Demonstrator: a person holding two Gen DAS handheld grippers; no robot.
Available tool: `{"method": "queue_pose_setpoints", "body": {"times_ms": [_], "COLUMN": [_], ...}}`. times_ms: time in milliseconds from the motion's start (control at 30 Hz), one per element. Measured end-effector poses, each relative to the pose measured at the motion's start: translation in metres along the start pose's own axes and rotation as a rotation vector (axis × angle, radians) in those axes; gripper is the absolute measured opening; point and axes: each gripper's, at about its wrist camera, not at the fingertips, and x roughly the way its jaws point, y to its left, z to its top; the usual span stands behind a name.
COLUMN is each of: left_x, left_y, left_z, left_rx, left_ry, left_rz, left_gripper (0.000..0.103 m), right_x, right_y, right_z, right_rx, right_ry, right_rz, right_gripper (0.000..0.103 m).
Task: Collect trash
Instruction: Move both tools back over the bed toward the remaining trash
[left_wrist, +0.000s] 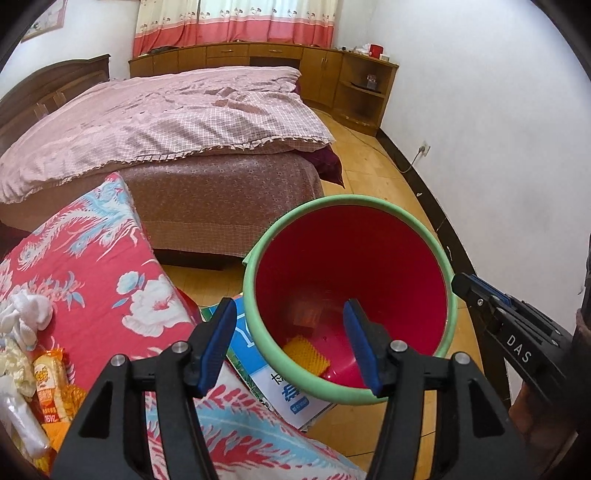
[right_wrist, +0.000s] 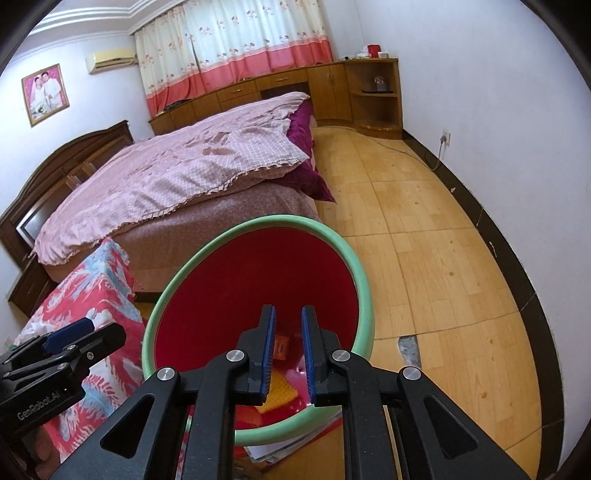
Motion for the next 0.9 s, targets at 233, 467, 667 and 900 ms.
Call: {"method": "queue_pose_setpoints", "body": {"times_ms": [233,467,667,900], "left_x": [-0.021,-0.046,-0.070,-0.097], "left_y": [0.010,0.020,0.034,0.055], "left_z": [-0.006,-0.016,-0.026,-0.042], "left_rx": [-0.033,-0.058,-0.085,-0.131], "left_ry": [-0.024,-0.049,-0.074,-0.100], "left_rz": [0.008,0.017,0.039,0.074], "left_gripper": [0.060,0.060,0.060,0.060], "right_x": [-0.012,-0.034,-0.050,-0.068], "right_y": [0.010,0.026,0.042,0.061], "right_z": [-0.003,-0.008,-0.014,-0.020], "right_rx": [-0.014,-0.039,-0.066,-0.091], "right_ry": [-0.003,-0.034,-0.038,-0.046], "right_rz": [0.005,0.020,0.031,0.073], "right_gripper": [0.027,0.039,0.039,0.039]}}
